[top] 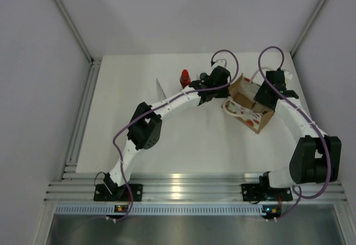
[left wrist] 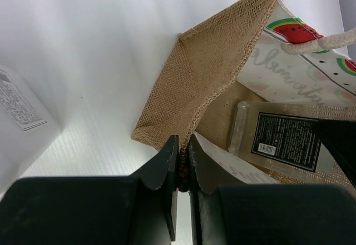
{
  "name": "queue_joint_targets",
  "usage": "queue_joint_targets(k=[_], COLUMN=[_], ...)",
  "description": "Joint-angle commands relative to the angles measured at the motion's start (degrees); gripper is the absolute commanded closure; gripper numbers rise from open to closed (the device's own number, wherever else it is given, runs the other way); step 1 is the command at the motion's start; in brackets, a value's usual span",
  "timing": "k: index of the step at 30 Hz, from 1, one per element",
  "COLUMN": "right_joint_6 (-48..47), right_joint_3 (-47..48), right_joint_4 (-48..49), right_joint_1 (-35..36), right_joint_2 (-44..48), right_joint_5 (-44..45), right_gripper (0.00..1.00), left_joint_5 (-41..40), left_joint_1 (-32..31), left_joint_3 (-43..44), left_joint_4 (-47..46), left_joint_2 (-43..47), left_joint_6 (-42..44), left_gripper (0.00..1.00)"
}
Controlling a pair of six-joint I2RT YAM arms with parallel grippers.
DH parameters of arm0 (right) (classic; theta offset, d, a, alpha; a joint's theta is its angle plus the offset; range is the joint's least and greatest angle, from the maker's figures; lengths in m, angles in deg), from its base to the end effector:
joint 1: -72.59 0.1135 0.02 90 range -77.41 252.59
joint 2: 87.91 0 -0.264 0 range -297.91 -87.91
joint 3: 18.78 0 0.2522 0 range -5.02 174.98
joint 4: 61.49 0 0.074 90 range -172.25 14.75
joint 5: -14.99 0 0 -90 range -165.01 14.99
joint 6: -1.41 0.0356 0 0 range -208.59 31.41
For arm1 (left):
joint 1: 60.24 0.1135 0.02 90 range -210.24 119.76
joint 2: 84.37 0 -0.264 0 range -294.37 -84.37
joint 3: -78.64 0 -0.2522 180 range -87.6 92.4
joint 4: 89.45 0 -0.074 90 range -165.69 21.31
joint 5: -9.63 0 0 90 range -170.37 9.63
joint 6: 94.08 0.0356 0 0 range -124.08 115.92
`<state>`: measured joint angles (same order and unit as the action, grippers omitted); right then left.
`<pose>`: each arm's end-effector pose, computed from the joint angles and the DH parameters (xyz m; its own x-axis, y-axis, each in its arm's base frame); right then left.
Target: Take the personal care products out of the canvas bag
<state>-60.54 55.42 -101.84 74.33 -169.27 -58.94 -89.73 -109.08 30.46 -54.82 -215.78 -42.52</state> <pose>0.3038 -0.0006 0.2633 -0.5763 0.4346 -0.6921 0.4858 0.8632 0.1375 0.3578 -0.4005 0.2519 -0.6967 -0.1350 -0.7045 0.2824 0.8512 -0.4424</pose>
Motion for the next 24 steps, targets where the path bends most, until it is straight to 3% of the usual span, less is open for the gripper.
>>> queue_joint_targets(k=[1,24], right_joint_6=[-0.72,-1.42], right_joint_3=[5.12,14.17], right_joint_4=[-1.8,-9.44], right_joint_1=[-0.24,-0.33], right_joint_2=[4.28,8.15], right_joint_5=[-0.08,-3.15], right_gripper=[1.0,1.0], left_joint_5=[-3.46,-5.05], left_joint_1=[0.41,0.59], left_joint_3=[-0.28,-1.34], left_joint_4=[-0.47,-0.47], left_joint_2=[2.3,2.57], left_joint_6=[-1.2,-2.17], left_gripper=[1.0,1.0])
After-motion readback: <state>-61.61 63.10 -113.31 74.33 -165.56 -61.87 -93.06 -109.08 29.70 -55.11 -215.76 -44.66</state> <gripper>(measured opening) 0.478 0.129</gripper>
